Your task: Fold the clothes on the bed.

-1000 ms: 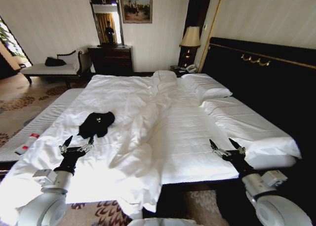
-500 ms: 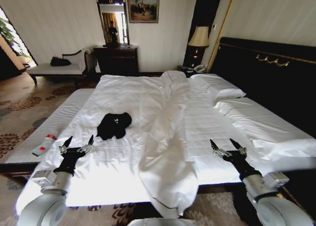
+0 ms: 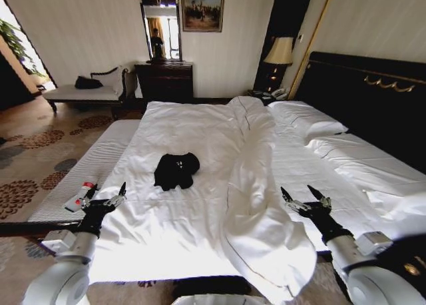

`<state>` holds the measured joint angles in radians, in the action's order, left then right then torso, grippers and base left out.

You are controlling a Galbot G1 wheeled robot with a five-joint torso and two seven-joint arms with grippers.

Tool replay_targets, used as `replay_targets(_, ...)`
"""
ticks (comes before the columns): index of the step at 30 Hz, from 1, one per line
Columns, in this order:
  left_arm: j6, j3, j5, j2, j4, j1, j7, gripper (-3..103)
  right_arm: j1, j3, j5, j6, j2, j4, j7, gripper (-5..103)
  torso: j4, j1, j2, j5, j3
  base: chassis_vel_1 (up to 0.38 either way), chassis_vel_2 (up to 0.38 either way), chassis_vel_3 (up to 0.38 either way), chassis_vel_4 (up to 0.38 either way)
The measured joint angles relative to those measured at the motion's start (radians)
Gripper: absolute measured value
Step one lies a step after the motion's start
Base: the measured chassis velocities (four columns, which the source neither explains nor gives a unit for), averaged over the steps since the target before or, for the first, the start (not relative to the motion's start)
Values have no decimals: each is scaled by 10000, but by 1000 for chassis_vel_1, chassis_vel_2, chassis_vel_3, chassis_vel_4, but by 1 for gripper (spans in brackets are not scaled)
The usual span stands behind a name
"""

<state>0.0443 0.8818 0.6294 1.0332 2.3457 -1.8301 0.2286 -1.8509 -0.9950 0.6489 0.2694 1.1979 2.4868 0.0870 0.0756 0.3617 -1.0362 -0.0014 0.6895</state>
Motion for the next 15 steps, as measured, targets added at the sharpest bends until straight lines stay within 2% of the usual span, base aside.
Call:
replay_targets(3, -29, 3, -2, 18, -29, -26, -21, 100, -103, 66, 29, 360, -41, 152, -135, 100, -3, -1, 1, 14, 0, 0, 0, 0, 0)
replay_targets(8, -69, 5, -11, 68, -63, -42, -41, 100, -376, 534, -175, 869, -107, 159, -513, 100, 3, -2, 0, 12, -1, 0, 0, 0, 0)
replay_targets(13, -93, -64, -17, 40, -151, 35, -45, 100, -320, 863, -411, 1356, -555, 160, -624, 100, -8, -2, 0, 3, -1, 0, 0, 0, 0)
replay_targets(15, -82, -186, -1, -82, -246, 228, -43, 100, -339, 860, -69, 1595, -732, 159, -759, 100, -3, -1, 0, 6, -1, 0, 0, 0, 0)
